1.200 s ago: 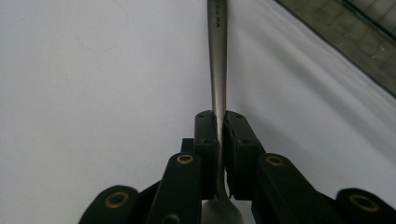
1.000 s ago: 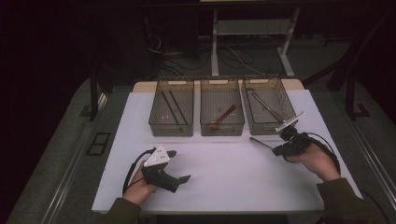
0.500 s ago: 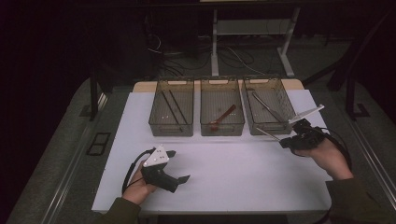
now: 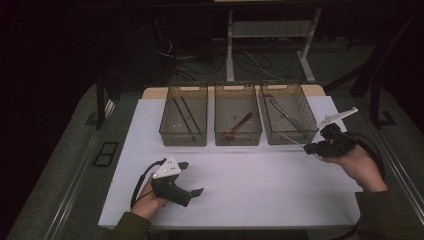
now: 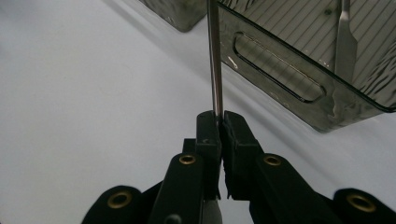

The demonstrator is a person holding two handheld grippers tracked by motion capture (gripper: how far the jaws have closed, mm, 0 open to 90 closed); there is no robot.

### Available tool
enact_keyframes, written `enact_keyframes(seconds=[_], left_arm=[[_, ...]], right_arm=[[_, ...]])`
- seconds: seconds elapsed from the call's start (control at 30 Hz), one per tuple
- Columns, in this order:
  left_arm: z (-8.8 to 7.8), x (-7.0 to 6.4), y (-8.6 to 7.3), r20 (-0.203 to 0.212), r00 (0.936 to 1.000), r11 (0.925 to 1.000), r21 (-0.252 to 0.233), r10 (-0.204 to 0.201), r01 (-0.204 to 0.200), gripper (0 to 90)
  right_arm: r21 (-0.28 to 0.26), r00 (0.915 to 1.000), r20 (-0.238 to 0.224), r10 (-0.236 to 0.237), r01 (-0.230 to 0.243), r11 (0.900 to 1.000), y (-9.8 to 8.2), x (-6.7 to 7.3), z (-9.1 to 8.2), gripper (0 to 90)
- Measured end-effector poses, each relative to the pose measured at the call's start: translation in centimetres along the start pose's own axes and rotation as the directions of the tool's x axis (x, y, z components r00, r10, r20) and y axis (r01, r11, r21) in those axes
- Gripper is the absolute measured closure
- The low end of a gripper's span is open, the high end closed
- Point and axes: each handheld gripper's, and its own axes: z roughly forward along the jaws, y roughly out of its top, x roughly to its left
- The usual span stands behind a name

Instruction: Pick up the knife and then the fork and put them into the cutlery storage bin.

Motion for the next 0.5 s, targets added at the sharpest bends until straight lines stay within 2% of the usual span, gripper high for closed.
enact_keyframes(seconds=[0.23, 0.37, 0.5], left_arm=[[0.1, -0.1, 0.0, 0.001, 1.0000, 1.0000, -0.007, 0.000, 0.000, 0.0], [0.1, -0.1, 0.0, 0.001, 1.0000, 1.0000, -0.007, 0.000, 0.000, 0.0], [0.1, -0.1, 0.0, 0.001, 1.0000, 1.0000, -0.008, -0.001, 0.001, 0.0]], right_arm=[[-0.039, 0.9999, 0.016, 0.005, -0.004, 0.999, 0.9, -0.3, -1.2, 84.5], [-0.067, 0.9992, 0.030, 0.025, -0.022, 0.997, 1.8, -1.1, -1.8, 84.4], [-0.077, 0.9977, 0.050, 0.044, -0.040, 0.996, 3.1, -2.2, -1.5, 84.5]])
